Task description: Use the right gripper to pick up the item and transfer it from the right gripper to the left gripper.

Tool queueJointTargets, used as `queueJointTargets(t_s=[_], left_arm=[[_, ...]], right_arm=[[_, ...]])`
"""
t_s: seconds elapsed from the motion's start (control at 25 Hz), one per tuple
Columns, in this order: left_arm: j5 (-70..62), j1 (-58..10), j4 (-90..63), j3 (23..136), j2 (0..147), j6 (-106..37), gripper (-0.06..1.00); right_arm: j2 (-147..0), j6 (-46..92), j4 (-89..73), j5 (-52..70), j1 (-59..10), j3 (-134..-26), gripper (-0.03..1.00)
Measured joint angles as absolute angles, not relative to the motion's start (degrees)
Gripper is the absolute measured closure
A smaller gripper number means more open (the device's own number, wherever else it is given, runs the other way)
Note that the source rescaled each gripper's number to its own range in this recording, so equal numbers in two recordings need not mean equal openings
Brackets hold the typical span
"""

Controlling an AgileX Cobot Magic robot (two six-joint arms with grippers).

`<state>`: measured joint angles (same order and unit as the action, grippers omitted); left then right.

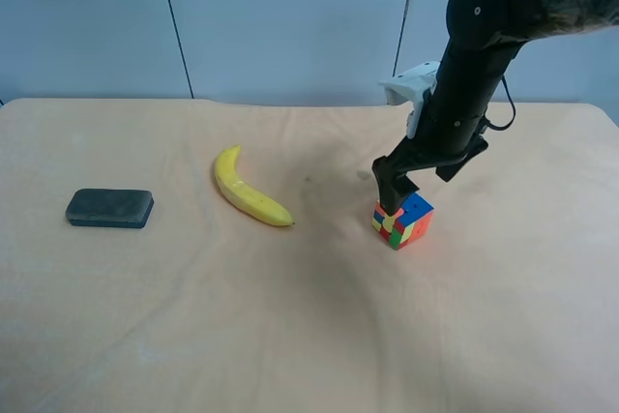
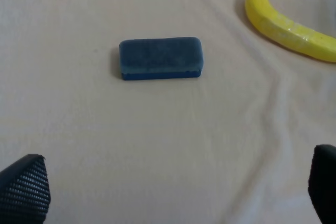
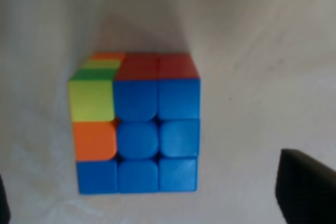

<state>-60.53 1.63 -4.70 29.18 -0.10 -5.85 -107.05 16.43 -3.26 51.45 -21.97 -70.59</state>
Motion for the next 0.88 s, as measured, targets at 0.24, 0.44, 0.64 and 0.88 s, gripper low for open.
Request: queueJointTargets(t_s=[0.24,0.44,0.64,0.88], left_arm=[[-60.53,1.63,-4.7,29.18,-0.1,-5.85,-0.06],[-60.53,1.63,-4.7,29.18,-0.1,-5.85,-0.06],[-60.53,1.63,-4.7,29.18,-0.1,-5.85,-0.06],[-60.53,1.63,-4.7,29.18,-0.1,-5.85,-0.06]], right_arm=[[-110.45,16.55,-2.16,49.94,-21.97,-70.59,-0.03],[-112.22,16.6,-1.73,48.6,-21.97,-70.64,-0.03],[-114.12,16.94,-1.79,48.43,-21.97,-70.64,-0.03],[-114.35,16.98,-1.79,47.3,-21.97,-70.64,0.1]])
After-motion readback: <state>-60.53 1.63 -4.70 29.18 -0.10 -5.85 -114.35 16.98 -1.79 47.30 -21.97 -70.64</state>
